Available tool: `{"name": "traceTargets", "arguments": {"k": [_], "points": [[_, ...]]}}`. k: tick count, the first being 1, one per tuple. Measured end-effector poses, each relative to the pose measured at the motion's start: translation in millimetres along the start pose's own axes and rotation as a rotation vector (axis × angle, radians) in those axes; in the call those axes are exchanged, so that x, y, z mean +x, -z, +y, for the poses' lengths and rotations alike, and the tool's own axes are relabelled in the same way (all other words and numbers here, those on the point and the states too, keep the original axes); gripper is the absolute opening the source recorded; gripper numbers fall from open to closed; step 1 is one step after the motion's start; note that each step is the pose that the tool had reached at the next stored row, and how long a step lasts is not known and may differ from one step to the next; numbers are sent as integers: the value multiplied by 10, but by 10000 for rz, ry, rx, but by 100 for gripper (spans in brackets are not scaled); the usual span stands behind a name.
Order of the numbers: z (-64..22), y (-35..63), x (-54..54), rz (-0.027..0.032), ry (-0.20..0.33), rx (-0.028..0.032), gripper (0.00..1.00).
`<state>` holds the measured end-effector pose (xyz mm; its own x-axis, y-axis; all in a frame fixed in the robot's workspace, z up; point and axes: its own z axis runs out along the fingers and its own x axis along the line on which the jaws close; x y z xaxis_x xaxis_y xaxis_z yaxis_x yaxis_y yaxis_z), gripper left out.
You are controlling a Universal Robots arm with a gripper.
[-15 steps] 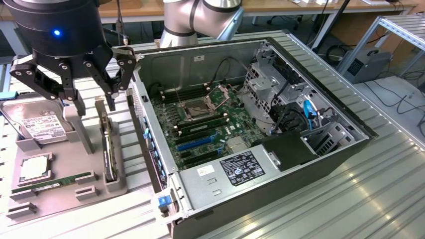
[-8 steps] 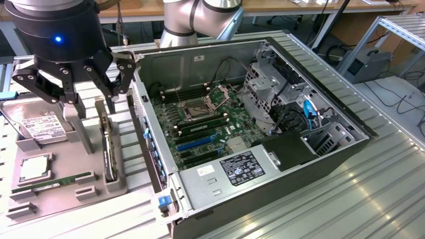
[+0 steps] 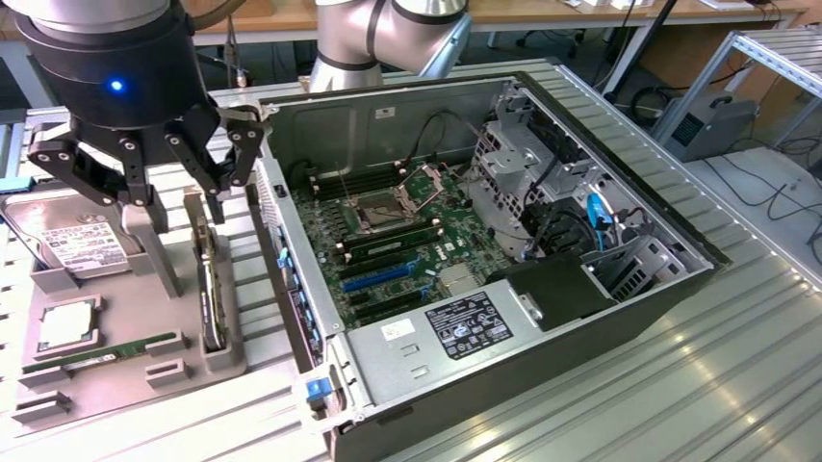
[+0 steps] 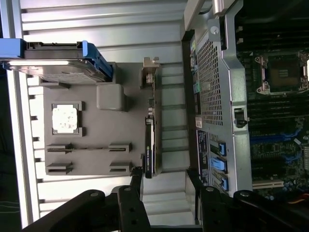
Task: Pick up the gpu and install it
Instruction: 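Pick up the gpu and move the gpu toward the slot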
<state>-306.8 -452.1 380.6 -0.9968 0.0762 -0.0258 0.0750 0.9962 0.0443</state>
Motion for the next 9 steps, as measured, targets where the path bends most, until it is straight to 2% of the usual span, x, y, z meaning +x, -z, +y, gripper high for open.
{"name": "traceTargets", "arguments": {"k": [9], "points": [[-3,-56,1,0,0,0,48]]}}
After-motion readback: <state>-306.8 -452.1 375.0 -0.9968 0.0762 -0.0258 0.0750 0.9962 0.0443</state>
